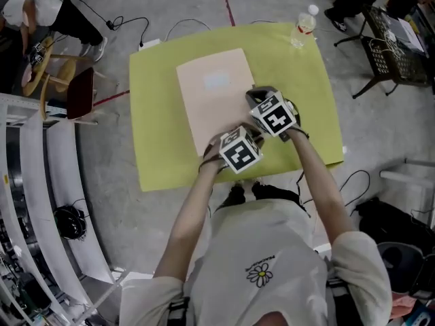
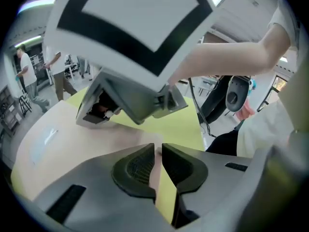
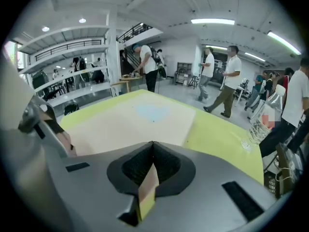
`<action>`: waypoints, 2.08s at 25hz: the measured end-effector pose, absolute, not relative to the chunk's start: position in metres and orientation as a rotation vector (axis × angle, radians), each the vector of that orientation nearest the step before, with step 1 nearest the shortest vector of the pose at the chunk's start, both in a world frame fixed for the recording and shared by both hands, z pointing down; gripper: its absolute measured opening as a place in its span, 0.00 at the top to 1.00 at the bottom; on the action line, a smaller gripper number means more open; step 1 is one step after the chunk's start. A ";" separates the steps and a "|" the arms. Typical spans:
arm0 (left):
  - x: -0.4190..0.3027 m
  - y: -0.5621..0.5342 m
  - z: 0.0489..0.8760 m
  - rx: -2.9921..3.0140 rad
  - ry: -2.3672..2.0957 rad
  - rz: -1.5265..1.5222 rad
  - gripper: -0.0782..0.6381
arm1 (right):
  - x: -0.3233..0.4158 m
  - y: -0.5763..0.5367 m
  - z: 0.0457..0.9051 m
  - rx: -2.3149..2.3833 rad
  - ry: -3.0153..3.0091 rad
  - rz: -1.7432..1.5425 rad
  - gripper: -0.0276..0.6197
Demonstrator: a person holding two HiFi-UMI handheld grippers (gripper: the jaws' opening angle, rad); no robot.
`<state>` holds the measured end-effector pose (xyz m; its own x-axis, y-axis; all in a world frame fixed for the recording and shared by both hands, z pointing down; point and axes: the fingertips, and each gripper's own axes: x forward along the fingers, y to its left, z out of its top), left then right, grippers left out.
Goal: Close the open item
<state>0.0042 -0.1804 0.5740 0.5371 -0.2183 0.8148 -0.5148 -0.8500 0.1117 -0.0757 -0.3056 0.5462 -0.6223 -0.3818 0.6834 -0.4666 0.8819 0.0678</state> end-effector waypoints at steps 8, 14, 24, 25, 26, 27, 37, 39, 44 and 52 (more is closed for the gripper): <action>-0.001 -0.184 0.574 2.442 -0.607 1.195 0.82 | -0.082 -0.315 0.565 0.551 -2.191 0.240 0.94; 0.000 -0.182 0.574 2.441 -0.630 1.192 0.82 | -0.078 -0.317 0.566 0.552 -2.197 0.287 0.94; -0.010 -0.191 0.555 2.402 -0.718 0.939 0.81 | -0.071 -0.328 0.531 0.681 -2.310 0.355 0.94; -0.015 -0.196 0.544 2.408 -0.762 0.870 0.81 | -0.072 -0.330 0.517 0.705 -2.350 0.358 0.94; -0.021 -0.202 0.530 2.418 -0.819 0.798 0.81 | -0.072 -0.332 0.501 0.729 -2.393 0.364 0.94; -0.029 -0.209 0.514 2.429 -0.891 0.727 0.81 | -0.072 -0.334 0.485 0.756 -2.437 0.368 0.94; -0.116 -0.233 0.335 2.357 -1.497 -0.139 0.86 | -0.055 -0.310 0.332 0.989 -2.811 0.232 0.94; -0.131 -0.225 0.305 2.293 -1.557 -0.365 0.87 | -0.050 -0.299 0.311 1.018 -2.858 0.155 0.94; -0.167 -0.197 0.271 2.200 -2.125 -0.337 0.87 | -0.040 -0.265 0.276 1.108 -2.943 -0.046 0.94; -0.174 -0.179 0.279 2.144 -2.385 -0.213 0.87 | -0.022 -0.229 0.288 1.342 -2.915 -0.262 0.94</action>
